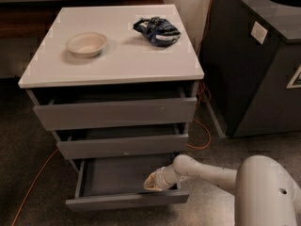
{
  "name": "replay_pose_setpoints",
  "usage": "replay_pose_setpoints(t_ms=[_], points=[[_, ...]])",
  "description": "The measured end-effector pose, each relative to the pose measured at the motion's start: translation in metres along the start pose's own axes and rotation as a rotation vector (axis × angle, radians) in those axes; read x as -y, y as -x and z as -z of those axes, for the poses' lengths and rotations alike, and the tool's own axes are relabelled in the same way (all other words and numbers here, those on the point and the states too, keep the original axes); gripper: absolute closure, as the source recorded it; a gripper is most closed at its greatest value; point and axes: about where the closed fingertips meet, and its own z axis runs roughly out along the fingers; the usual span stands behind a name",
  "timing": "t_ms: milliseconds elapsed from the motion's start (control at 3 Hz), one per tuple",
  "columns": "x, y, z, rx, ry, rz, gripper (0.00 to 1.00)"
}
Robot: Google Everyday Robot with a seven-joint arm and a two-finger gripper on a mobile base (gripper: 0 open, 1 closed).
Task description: Open bottom drawer
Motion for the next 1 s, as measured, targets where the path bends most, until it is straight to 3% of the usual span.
replay_pose_setpoints(t_ms=[333, 667, 1000], points=[[0.013, -0.009, -0.009, -0.012, 0.017, -0.023, 0.93], [0.018, -0.026, -0.033, -0.044, 0.043, -0.047, 1.0], [0.016, -0.034, -0.045, -0.055, 0.058, -0.06, 1.0]])
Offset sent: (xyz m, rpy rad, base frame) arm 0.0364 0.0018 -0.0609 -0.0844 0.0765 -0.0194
